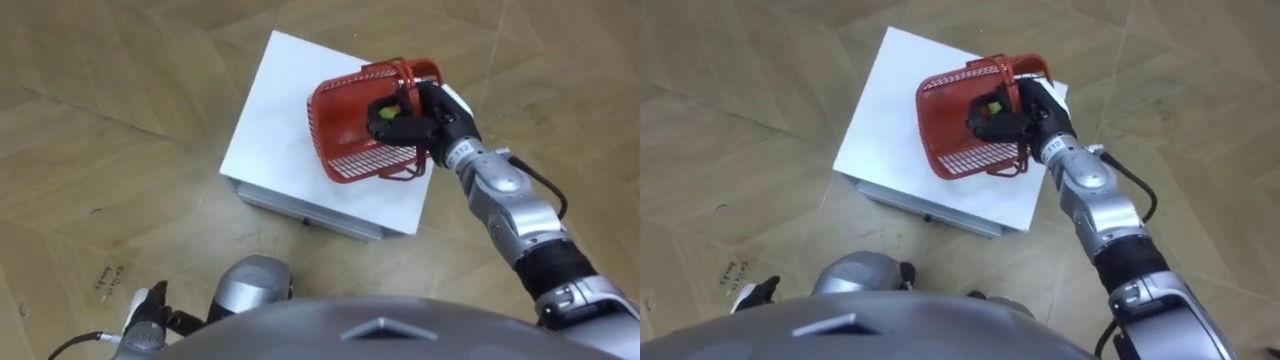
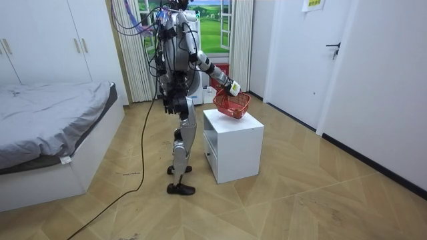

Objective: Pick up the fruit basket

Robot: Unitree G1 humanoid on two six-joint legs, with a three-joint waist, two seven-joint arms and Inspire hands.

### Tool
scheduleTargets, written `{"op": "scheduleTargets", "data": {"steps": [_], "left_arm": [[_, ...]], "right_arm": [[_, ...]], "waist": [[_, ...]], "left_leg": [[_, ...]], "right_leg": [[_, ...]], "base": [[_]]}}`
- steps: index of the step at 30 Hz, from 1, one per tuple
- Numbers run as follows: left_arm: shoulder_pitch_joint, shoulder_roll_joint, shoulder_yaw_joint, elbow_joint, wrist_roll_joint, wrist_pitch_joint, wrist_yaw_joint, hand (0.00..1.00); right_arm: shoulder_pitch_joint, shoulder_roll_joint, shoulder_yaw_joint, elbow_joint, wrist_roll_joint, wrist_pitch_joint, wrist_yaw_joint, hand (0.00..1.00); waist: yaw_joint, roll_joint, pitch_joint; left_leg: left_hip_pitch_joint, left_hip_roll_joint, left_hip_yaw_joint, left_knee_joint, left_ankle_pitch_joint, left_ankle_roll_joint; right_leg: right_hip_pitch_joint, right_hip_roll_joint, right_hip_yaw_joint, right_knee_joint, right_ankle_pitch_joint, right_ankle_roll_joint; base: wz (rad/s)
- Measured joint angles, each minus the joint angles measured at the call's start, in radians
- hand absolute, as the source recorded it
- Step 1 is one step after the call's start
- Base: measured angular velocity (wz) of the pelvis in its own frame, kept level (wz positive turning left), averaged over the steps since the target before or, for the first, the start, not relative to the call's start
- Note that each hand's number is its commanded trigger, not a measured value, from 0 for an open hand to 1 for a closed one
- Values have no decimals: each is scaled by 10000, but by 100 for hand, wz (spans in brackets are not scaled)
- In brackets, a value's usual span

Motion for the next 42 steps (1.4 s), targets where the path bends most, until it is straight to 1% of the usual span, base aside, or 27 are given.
{"op": "scheduleTargets", "data": {"steps": [1,2,3,4,6,8,11,13,16,18,24,27,30,38,42], "left_arm": [[15,-10,-1,-6,-48,-2,1,0],[17,-20,-1,0,-45,-2,1,0],[16,-35,-1,14,-43,-1,1,0],[15,-42,0,56,-48,-4,1,0],[11,-48,-1,79,-64,0,1,0],[17,-63,-13,90,-111,1,7,0],[26,-70,-20,221,-269,-29,37,0],[29,-77,-31,316,-285,-40,45,0],[25,-78,-44,461,-283,-52,48,0],[26,-79,-41,551,-397,-69,46,0],[48,-115,-17,610,-454,-253,48,0],[47,-116,3,699,-449,-253,55,0],[40,-123,26,757,-451,-252,55,0],[28,-137,58,781,-444,-244,35,0],[36,-140,57,863,-455,-244,-11,0]], "right_arm": [[3,52,28,203,8,3,-10,100],[3,65,57,282,5,3,-14,73],[3,85,127,419,-12,3,-10,25],[3,106,166,519,-60,3,18,0],[3,117,167,515,-143,3,66,0],[4,127,172,511,-190,3,67,0],[18,231,170,600,-199,-8,64,0],[18,353,177,1034,-195,-17,38,0],[20,468,189,1201,-174,-16,-33,0],[20,481,190,1230,-172,-16,-40,0],[43,481,194,1237,-177,-32,-30,0],[43,483,269,1247,-188,-35,-5,0],[43,484,276,1248,-186,-35,57,0],[50,494,282,1275,-243,-27,54,0],[50,571,281,1266,-742,-27,37,0]], "waist": [[12,6,4],[22,11,8],[20,12,9],[13,14,10],[-19,13,10],[-13,11,10],[-36,11,10],[-8,1,6],[23,-19,21],[17,-20,20],[7,-48,11],[5,-86,25],[8,-142,7],[-27,-111,30],[-45,-119,24]], "left_leg": [[-20,-1,-1,33,-1,-1],[-35,-2,-8,43,-1,-1],[-73,-8,-14,66,-1,-2],[-104,-10,-19,101,-3,-2],[-199,-17,-44,129,-7,-5],[-229,-23,-60,132,-7,-5],[-226,-40,-193,190,-6,-5],[-206,-39,-244,282,-6,-6],[-230,-37,-286,277,-15,-21],[-204,-31,-286,280,-21,-31],[-151,-32,-344,312,-26,-43],[-50,-36,-370,313,-30,-48],[-35,-31,-281,313,-32,-50],[-24,-27,-264,347,-37,-53],[-22,-26,-243,341,-38,-55]], "right_leg": [[-1,0,-15,1,-1,-1],[-5,0,-29,1,-1,-1],[-23,-2,-30,0,-1,-1],[-26,-7,-87,0,-1,-1],[-68,-30,-246,5,-1,-1],[-96,-41,-287,23,-2,-3],[-43,-49,-483,41,-2,-4],[-49,-66,-588,215,-43,-70],[-111,-87,-573,368,-102,-70],[-74,-85,-632,364,-106,-69],[31,-66,-588,351,-117,-71],[144,-63,-578,347,-121,-68],[154,-64,-569,345,-121,-68],[159,-63,-550,339,-121,-68],[166,-60,-526,337,-121,-68]], "base": [[5],[0],[3],[0],[4],[0],[9],[11],[2],[0],[3],[0],[-1],[-1],[0]]}}
